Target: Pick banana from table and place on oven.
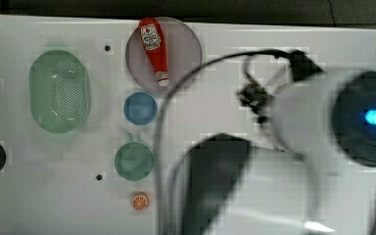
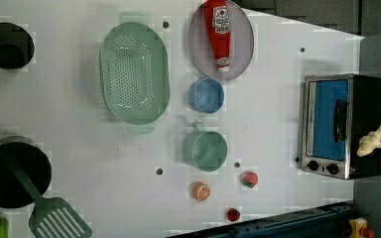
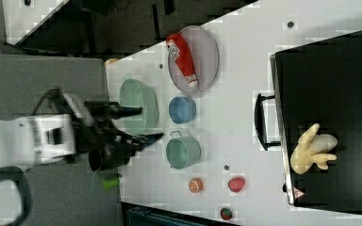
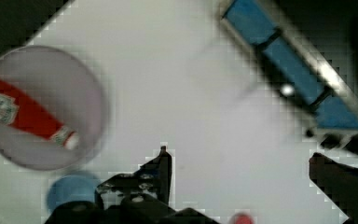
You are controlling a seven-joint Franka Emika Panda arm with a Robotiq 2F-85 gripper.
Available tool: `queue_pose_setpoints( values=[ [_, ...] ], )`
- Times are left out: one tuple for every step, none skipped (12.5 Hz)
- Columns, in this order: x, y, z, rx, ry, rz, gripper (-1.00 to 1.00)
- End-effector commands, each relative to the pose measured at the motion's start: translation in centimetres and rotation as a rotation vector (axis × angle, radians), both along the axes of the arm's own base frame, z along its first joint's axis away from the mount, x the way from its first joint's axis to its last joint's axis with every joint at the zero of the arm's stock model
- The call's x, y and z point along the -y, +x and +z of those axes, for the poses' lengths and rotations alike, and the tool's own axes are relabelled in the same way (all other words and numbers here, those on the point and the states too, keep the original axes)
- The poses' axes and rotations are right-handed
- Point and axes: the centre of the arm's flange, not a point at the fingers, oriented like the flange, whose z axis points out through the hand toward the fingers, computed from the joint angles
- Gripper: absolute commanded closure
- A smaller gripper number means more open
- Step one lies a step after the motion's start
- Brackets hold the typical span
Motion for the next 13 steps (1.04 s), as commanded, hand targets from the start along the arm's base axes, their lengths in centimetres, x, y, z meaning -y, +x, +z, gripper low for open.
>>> queue_pose_setpoints(
  values=[
    [-7.4, -0.8, 0.8, -0.028, 0.022, -0.148, -1.00],
    [-8.2, -1.0, 0.9, -0.038, 0.020, -0.151, -1.00],
    [-8.4, -1.2, 1.2, -0.035, 0.020, -0.151, -1.00],
    [-8.3, -1.3, 1.4, -0.030, 0.021, -0.153, -1.00],
    [-8.0, -1.4, 1.6, -0.027, 0.021, -0.157, -1.00],
    [-7.9, -1.4, 1.6, -0.025, 0.021, -0.160, -1.00],
    [-7.8, -1.4, 1.6, -0.026, 0.021, -0.161, -1.00],
    [-7.8, -1.4, 1.5, -0.027, 0.021, -0.161, -1.00],
    [-7.9, -1.4, 1.5, -0.027, 0.021, -0.160, -1.00],
    [-7.9, -1.4, 1.4, -0.028, 0.021, -0.160, -1.00],
    [-7.9, -1.3, 1.4, -0.029, 0.021, -0.160, -1.00],
    [-7.9, -1.3, 1.4, -0.029, 0.021, -0.160, -1.00],
    [-7.9, -1.3, 1.4, -0.029, 0.021, -0.160, -1.00]
  ],
)
